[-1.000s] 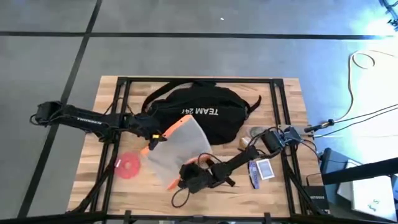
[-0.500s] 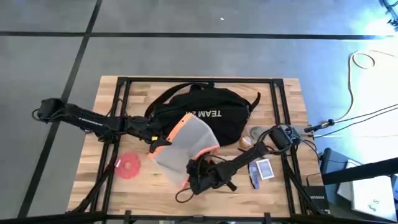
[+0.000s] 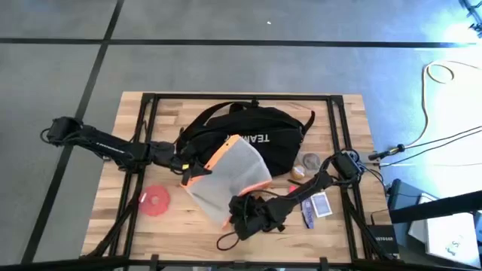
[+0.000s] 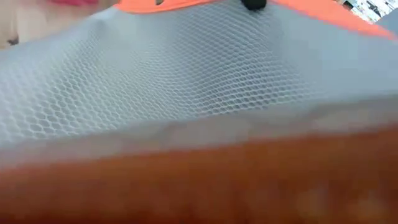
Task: Unpack backpack
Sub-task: Remove the black pen from the white zip bag
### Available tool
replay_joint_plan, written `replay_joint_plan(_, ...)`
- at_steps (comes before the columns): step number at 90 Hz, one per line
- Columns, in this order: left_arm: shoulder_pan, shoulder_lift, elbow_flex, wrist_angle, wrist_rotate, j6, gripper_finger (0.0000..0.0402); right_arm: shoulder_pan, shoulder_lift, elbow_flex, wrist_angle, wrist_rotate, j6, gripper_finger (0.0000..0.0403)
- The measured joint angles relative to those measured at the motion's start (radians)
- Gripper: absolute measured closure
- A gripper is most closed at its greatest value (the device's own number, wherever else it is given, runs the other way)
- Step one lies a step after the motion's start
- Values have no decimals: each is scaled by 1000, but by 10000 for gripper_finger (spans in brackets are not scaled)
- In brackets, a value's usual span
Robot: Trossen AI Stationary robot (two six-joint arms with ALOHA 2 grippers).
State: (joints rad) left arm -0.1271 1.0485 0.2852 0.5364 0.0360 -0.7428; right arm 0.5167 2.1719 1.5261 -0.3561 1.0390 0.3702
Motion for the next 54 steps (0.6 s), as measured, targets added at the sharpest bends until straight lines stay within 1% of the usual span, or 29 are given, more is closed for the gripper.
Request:
replay_joint_plan(8, -9, 0, 0, 3, -15, 5, 348, 0, 0, 0, 4, 0, 0, 403)
replay_joint_plan(24, -12, 0, 1, 6, -48, 11, 249, 0, 0, 0, 10, -10, 0, 403)
replay_joint_plan(32, -12, 0, 1, 24, -49, 18, 210, 0, 0, 0, 11, -10, 0, 403)
replay_joint_plan(41, -12, 0, 2, 40, -49, 11, 194, 0, 0, 0, 11, -10, 0, 403)
replay_joint_plan(54, -11, 0, 2, 47, -49, 14, 197, 0, 0, 0, 11, -10, 0, 403)
